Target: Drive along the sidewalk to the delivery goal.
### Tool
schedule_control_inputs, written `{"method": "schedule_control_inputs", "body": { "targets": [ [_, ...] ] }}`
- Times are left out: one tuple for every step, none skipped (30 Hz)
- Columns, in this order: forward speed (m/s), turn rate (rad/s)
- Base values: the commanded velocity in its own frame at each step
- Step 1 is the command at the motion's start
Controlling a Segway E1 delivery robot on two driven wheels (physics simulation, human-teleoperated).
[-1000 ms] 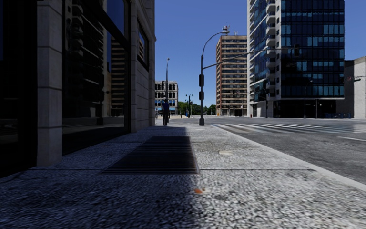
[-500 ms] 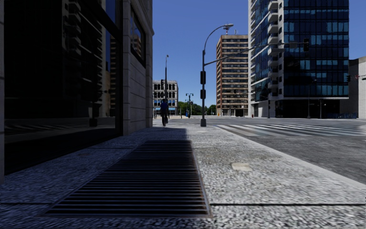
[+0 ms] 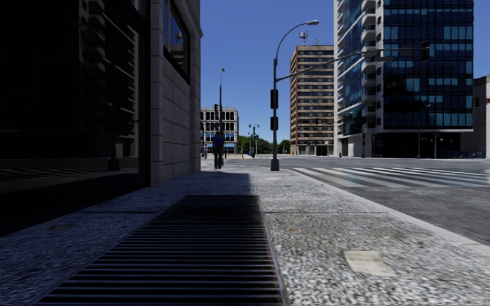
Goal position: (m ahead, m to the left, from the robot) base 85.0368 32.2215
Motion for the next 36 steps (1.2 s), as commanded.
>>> {"method": "schedule_control_inputs", "body": {
  "targets": [
    [2.00,0.00],
    [2.00,0.00],
    [2.00,0.00],
    [2.00,0.00],
    [2.00,0.00],
    [2.00,0.00],
    [2.00,0.00],
    [2.00,0.01],
    [2.00,0.04],
    [2.00,0.05],
    [2.00,0.05],
    [2.00,0.05],
    [2.00,0.05],
    [2.00,0.05],
    [2.00,0.05],
    [2.00,0.05],
    [2.00,0.05],
    [2.00,0.05],
    [2.00,0.05],
    [2.00,0.05],
    [2.00,0.05],
    [2.00,0.05],
    [2.00,0.07],
    [2.00,0.12],
    [2.00,0.13],
    [2.00,0.13],
    [2.00,0.13],
    [2.00,0.13],
    [2.00,0.13],
    [2.00,0.13],
    [2.00,0.13],
    [2.00,0.13],
    [2.00,0.13],
    [2.00,0.13],
    [2.00,0.13],
    [2.00,0.13]
  ]
}}
